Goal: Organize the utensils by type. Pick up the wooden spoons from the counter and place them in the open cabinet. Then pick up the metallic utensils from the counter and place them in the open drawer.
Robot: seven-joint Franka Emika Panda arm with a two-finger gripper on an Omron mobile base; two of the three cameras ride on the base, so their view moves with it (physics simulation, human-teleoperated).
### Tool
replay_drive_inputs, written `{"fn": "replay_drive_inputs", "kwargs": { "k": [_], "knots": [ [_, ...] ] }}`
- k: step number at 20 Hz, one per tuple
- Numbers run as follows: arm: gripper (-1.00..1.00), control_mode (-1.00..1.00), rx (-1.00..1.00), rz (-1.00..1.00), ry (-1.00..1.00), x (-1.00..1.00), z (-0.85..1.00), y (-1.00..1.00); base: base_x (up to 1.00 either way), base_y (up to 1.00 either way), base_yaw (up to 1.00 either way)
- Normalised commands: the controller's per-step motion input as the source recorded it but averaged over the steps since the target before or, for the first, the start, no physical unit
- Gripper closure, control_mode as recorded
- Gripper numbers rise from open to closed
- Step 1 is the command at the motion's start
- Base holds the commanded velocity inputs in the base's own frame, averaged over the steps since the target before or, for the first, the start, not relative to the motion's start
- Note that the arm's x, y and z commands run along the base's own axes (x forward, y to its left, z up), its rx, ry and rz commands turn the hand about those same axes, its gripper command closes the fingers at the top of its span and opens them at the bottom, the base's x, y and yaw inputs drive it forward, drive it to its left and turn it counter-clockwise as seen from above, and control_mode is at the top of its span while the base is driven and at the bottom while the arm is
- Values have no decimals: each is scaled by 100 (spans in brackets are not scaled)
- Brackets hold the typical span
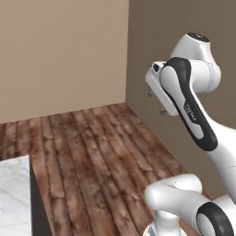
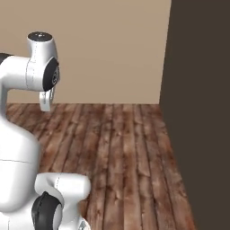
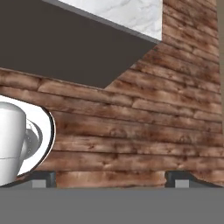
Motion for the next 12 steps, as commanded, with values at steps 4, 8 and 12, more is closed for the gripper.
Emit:
{"fn": "replay_drive_inputs", "kwargs": {
  "k": [4, 8, 12],
  "knots": [
    [-100, 100, 0, 0, 0, 0, 0, 0, 100, -5, 31],
    [-100, 100, 0, 0, 0, 0, 0, 0, 100, -5, 34],
    [-100, 100, 0, 0, 0, 0, 0, 0, 100, -6, 35]
  ]
}}
